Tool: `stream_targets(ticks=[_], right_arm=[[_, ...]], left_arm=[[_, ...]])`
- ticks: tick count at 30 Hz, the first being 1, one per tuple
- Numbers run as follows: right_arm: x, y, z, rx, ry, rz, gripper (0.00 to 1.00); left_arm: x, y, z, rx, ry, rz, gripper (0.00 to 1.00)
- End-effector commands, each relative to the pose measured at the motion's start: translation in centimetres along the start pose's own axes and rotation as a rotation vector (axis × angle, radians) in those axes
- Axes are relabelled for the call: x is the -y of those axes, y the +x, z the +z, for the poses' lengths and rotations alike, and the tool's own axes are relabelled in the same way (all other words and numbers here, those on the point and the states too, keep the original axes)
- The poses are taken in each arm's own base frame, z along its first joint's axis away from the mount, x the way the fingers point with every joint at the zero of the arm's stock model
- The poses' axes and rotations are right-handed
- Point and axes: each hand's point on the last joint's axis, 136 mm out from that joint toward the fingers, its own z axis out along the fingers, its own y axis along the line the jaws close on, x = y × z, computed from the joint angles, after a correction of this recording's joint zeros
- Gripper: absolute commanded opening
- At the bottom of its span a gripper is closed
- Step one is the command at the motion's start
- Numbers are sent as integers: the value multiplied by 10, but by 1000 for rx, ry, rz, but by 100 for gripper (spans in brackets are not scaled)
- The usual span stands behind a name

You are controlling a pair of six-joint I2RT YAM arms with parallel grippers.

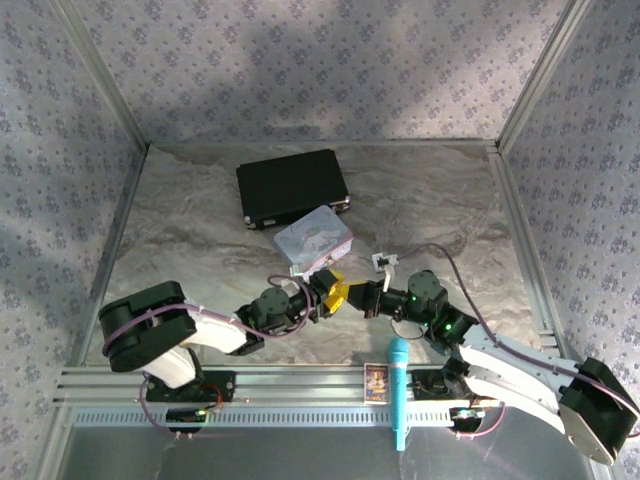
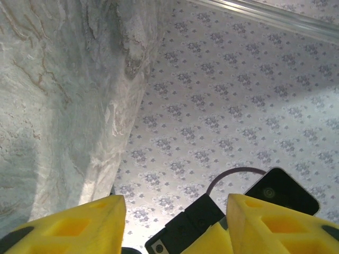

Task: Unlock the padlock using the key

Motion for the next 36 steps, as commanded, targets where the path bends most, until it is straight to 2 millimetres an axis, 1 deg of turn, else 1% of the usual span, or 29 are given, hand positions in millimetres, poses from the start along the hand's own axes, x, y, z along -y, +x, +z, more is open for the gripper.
stream_targets(ticks=[1, 6, 8, 10, 12, 17, 20, 25, 30, 32, 33, 34, 36], right_arm=[[6, 2, -2, 0, 24, -12, 0], [11, 5, -3, -2, 36, -8, 0], [12, 3, -4, 7, 40, -7, 0], [13, 2, -5, 14, 41, -6, 0], [12, 0, -5, 19, 38, -10, 0], [13, 2, -5, 9, 44, -10, 0], [14, 3, -6, 11, 45, -9, 0], [15, 4, -7, 11, 48, -7, 0], [15, 8, -6, 1, 49, -12, 0], [17, 10, -6, -3, 56, -13, 0], [18, 10, -6, 0, 59, -10, 0], [17, 9, -7, 8, 54, -8, 0], [16, 6, -7, 25, 50, -5, 0]], left_arm=[[9, 3, 1, -7, 42, -8, 44], [10, 4, 1, -11, 46, -12, 30], [8, 3, 0, -5, 36, -14, 29], [6, 2, 0, -2, 29, -13, 33], [4, 1, -1, 0, 24, -15, 32], [3, 1, 0, -3, 17, -14, 18], [1, 0, -1, 2, 11, -17, 12], [-3, -3, -4, 14, -9, -13, 4], [1, -5, -7, 20, -5, -7, 1], [3, -5, -7, 21, -6, 2, 1], [3, -6, -8, 25, -12, 8, 4], [3, -8, -9, 31, -19, 13, 11], [0, -10, -12, 42, -36, 8, 35]])
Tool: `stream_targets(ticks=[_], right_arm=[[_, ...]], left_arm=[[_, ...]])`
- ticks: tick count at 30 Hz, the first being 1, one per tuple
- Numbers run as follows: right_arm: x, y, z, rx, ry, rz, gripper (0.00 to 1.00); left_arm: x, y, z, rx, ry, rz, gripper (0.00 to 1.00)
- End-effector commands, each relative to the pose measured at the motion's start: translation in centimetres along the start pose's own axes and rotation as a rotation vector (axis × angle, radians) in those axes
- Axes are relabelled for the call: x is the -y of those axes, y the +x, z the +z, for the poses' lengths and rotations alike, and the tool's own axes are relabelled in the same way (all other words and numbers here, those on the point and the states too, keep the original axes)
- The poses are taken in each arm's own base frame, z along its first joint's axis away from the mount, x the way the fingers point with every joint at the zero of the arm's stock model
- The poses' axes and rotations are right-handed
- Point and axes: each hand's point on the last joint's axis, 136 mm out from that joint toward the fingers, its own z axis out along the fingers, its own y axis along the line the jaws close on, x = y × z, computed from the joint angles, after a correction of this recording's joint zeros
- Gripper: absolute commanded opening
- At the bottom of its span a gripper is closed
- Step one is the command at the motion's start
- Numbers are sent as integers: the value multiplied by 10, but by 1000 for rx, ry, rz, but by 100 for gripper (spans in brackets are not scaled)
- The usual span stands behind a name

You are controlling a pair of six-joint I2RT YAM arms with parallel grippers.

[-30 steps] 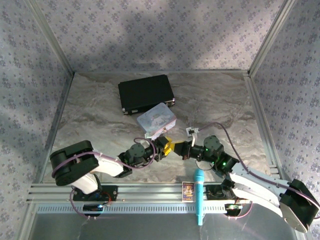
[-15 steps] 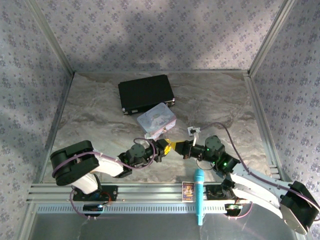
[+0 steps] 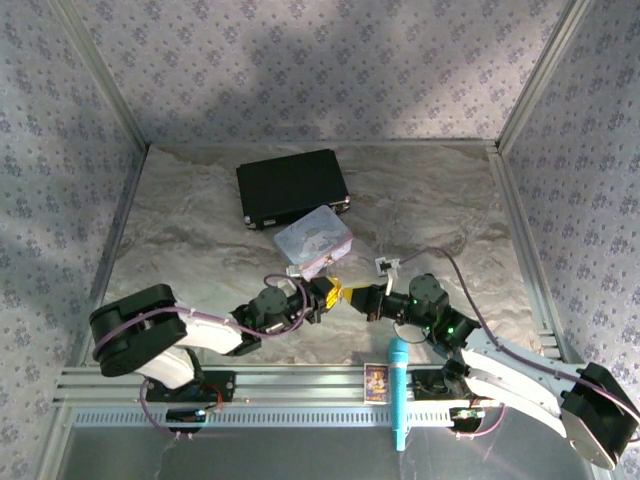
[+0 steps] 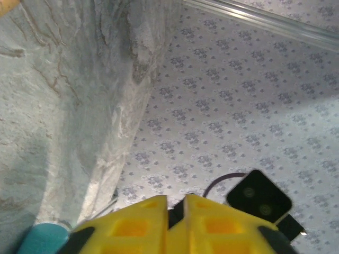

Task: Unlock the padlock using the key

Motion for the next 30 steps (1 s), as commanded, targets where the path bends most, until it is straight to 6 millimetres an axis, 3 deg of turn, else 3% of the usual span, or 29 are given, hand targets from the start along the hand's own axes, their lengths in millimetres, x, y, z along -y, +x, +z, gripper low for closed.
stream_targets(ticks=[1, 4, 10, 22, 30], right_arm=[[-2, -5, -2, 37, -1, -16, 0], [-4, -12, 0, 58, 7, -33, 0], [-10, -20, 10, 60, -2, -48, 0], [-18, -20, 31, 64, -16, -42, 0], [-18, 0, 34, 8, -13, -48, 0]], left_arm=[[0, -5, -5, 24, -10, 8, 51], [1, -5, -7, 29, -18, -9, 79], [16, 5, -5, -2, 8, -14, 90], [8, 11, 6, -61, 44, -111, 95], [8, -7, -5, 14, 101, -141, 73]])
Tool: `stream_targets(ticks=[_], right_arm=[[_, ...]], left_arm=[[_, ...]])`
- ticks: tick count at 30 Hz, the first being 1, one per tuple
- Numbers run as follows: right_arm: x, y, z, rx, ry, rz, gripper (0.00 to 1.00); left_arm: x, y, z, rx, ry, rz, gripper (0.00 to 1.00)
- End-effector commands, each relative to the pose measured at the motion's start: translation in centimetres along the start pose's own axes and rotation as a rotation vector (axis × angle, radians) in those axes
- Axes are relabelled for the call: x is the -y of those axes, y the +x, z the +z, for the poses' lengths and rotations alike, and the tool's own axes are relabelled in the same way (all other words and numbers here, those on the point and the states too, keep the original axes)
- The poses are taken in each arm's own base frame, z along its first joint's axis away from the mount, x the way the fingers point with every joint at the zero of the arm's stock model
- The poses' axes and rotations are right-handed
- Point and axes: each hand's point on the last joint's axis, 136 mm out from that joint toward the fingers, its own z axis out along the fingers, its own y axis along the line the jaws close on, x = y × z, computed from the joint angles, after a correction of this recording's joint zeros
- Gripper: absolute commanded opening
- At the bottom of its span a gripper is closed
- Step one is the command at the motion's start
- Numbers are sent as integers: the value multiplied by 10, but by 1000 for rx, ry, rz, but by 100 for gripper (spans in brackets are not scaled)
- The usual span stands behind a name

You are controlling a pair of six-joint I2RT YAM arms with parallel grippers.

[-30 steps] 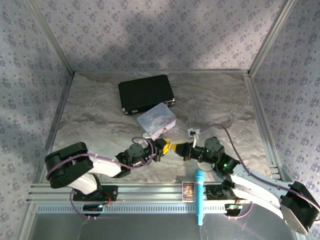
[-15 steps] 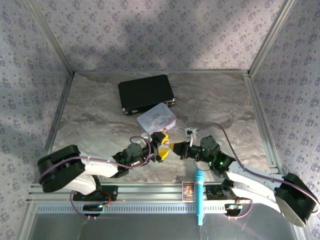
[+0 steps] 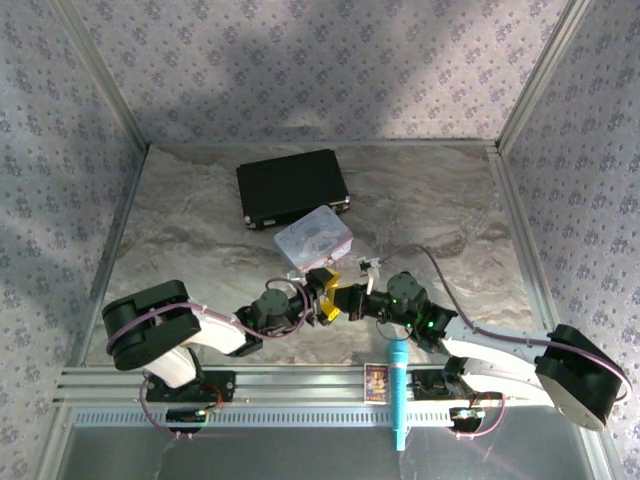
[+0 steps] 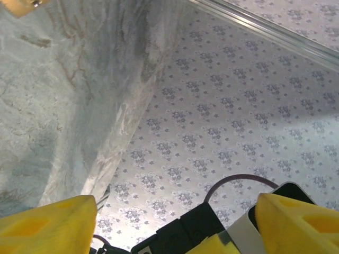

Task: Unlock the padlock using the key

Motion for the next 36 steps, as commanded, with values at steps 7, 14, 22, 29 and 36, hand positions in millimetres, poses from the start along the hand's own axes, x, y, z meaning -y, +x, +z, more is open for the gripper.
stream_targets(ticks=[7, 14, 22, 29, 36], right_arm=[[3, -4, -16, 37, 23, -14, 0], [4, -6, -17, 47, 26, -16, 0], [1, -12, -13, 65, 15, -22, 0], [0, -4, -4, 35, -1, -11, 0], [3, -4, -13, 37, 18, -17, 0]], left_arm=[[16, -3, -9, 11, 71, -11, 47], [19, 3, -5, -17, 82, -12, 46], [22, 7, -4, -26, 81, -10, 71], [27, 7, -6, -26, 101, -14, 54], [21, 0, -12, 10, 58, 7, 32]])
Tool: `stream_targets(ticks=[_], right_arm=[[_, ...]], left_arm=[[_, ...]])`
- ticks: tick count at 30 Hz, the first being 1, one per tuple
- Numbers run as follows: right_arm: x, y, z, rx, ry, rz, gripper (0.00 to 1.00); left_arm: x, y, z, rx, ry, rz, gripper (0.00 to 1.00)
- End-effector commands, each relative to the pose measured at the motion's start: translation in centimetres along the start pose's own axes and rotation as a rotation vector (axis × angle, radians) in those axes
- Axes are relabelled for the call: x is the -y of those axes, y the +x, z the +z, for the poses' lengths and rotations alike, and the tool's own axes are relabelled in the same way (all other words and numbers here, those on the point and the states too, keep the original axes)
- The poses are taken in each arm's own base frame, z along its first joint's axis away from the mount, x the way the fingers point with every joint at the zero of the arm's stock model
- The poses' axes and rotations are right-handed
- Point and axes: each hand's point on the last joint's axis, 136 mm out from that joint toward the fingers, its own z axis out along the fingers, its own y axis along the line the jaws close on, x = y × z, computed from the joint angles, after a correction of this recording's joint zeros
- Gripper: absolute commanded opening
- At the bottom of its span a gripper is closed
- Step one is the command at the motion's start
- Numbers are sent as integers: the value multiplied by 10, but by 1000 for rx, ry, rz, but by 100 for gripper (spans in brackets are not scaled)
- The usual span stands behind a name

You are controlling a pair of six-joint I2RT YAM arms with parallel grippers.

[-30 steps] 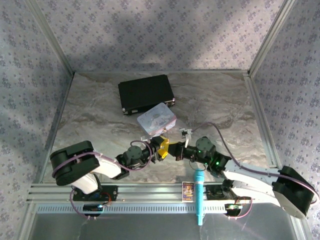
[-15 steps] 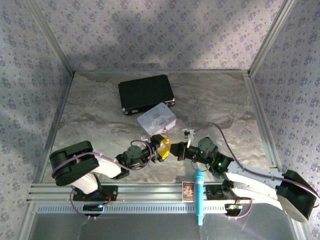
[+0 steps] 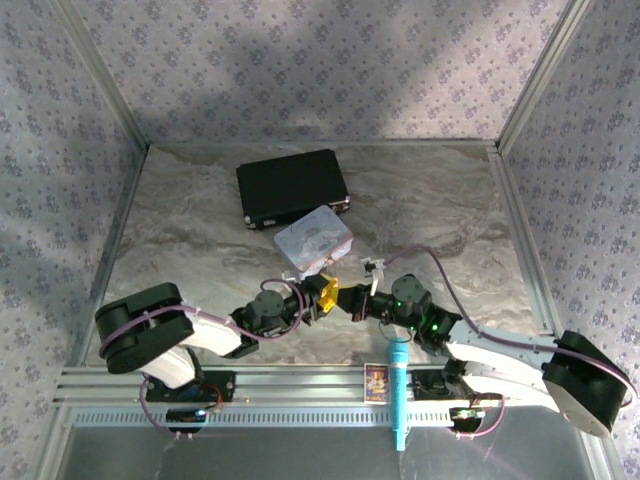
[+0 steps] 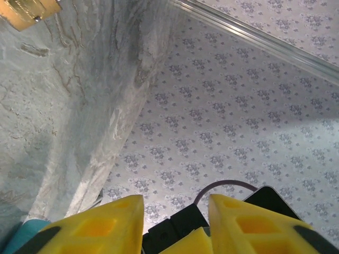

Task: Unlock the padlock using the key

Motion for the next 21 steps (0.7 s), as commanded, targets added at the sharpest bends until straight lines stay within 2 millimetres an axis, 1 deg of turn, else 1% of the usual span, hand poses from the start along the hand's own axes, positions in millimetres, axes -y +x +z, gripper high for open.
stream_targets(ticks=[1, 4, 8, 10, 13, 19, 21], right_arm=[[2, 0, -5, 1, 14, -12, 0], [2, 2, -4, -7, 12, -9, 0], [4, 8, -1, -31, 9, -2, 0], [3, 9, 1, -35, 6, -2, 0], [4, 8, 1, -31, 10, -2, 0], [4, 7, 0, -29, 16, -2, 0], [4, 7, 0, -29, 15, -2, 0]], left_arm=[[15, 3, -5, -3, 40, 17, 31], [16, 0, -8, 8, 34, 27, 30], [21, 1, -10, 9, 39, 38, 24], [23, 1, -11, 10, 38, 47, 19], [22, -1, -14, 20, 27, 56, 12], [25, -5, -21, 42, 12, 89, 3], [27, -6, -23, 49, 5, 104, 1]])
